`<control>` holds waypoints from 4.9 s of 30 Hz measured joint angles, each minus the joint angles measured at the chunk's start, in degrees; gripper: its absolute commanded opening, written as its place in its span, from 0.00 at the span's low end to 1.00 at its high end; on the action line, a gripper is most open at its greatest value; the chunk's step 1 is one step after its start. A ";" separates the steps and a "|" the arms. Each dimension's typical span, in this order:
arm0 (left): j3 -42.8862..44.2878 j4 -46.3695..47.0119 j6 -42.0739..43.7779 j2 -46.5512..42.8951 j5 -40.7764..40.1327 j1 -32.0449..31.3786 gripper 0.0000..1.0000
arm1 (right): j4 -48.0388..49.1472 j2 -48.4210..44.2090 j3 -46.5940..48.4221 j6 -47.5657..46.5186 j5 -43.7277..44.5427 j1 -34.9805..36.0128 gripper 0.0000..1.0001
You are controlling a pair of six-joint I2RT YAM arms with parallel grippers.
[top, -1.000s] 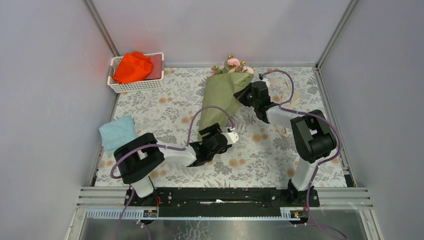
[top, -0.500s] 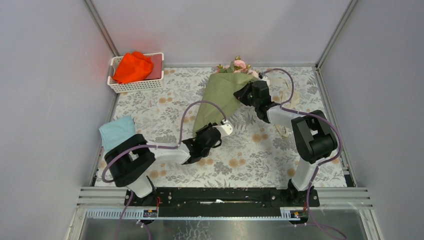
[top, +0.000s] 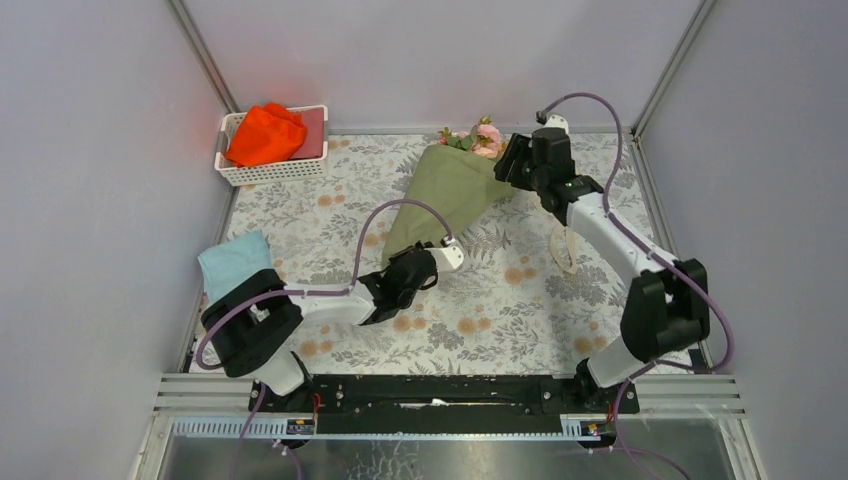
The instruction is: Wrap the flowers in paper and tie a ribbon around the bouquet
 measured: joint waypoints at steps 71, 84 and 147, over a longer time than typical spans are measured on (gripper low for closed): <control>11.17 -10.23 -3.32 8.90 -0.68 1.51 0.00 | 1.90 1.51 -7.15 3.65 -18.38 -12.66 0.86; 17.59 -20.63 -9.35 5.88 5.86 4.42 0.00 | -23.04 34.05 28.57 -20.52 -18.12 -20.81 0.78; 18.58 -25.20 -7.08 2.49 11.80 3.72 0.00 | 44.92 18.97 -18.43 50.84 -17.22 6.05 0.84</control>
